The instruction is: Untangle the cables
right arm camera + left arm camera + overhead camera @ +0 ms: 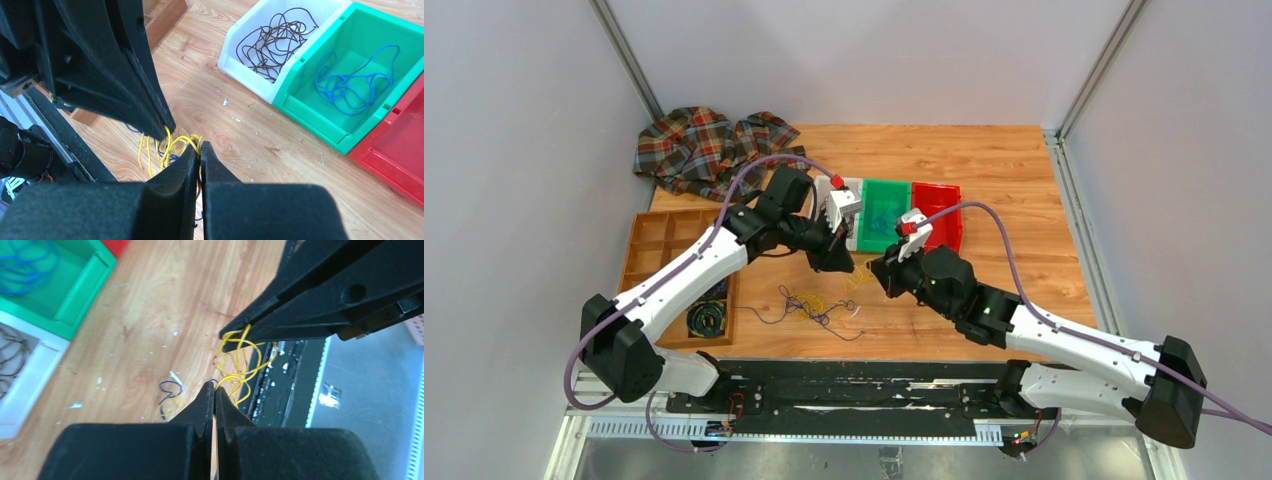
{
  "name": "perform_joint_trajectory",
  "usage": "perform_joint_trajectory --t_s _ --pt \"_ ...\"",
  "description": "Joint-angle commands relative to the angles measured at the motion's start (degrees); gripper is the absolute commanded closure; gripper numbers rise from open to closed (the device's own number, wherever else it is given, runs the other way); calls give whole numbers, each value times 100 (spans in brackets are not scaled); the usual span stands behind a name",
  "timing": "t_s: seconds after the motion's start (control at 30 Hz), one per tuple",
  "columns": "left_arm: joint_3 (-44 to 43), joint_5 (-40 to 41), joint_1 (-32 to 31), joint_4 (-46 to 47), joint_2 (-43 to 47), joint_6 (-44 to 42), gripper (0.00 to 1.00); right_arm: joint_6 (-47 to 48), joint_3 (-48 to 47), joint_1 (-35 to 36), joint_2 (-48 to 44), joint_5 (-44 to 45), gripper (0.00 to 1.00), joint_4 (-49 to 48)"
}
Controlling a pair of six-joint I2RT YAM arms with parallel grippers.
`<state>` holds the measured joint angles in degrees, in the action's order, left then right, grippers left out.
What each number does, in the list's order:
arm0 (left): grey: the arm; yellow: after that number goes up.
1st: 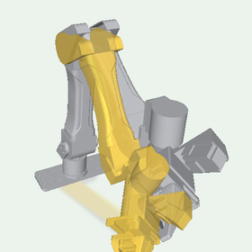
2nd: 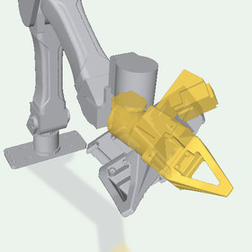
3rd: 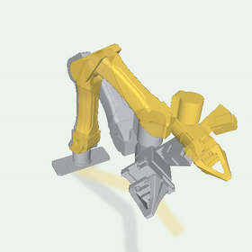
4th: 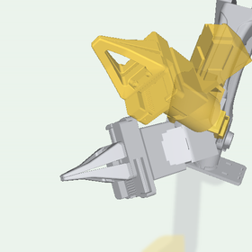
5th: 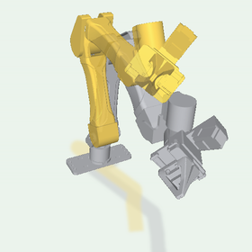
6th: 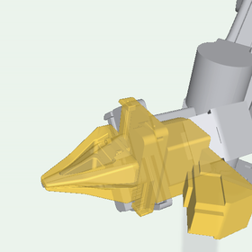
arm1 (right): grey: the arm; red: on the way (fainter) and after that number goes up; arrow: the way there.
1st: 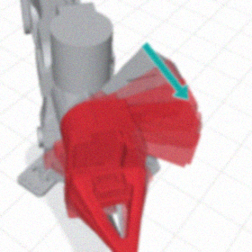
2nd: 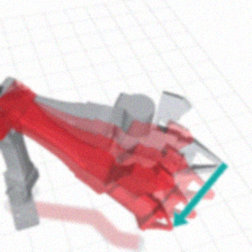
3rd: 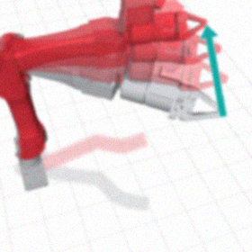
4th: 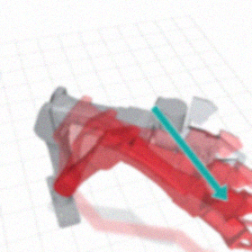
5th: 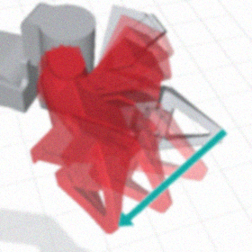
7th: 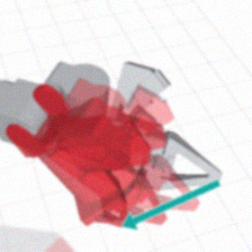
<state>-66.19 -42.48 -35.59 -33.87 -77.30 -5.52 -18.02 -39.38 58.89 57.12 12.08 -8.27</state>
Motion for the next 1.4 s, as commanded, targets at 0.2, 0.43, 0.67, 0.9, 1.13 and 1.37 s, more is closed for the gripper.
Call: perform_joint_trajectory --t_s 0.2,0.43,0.67,0.9,1.13,1.37 --pt "-896 1905 13 -639 223 -1003 99 97 256 87 -477 118 99 340" --pt "-1410 2485 54 -803 270 -1430 99 -6 483 87 -753 -731 96 679" --pt "-1583 2359 70 -945 307 -1406 99 -33 156 87 -817 -1978 57 1248" --pt "-1746 1754 70 -1405 387 -1654 99 355 -867 -8 -886 -1092 41 1613" --pt "-1770 1138 66 -1467 428 -952 99 913 -1000 -9 -358 -604 29 362" --pt "-1699 971 70 -1470 580 -511 99 1275 -1137 9 206 -714 29 -254"
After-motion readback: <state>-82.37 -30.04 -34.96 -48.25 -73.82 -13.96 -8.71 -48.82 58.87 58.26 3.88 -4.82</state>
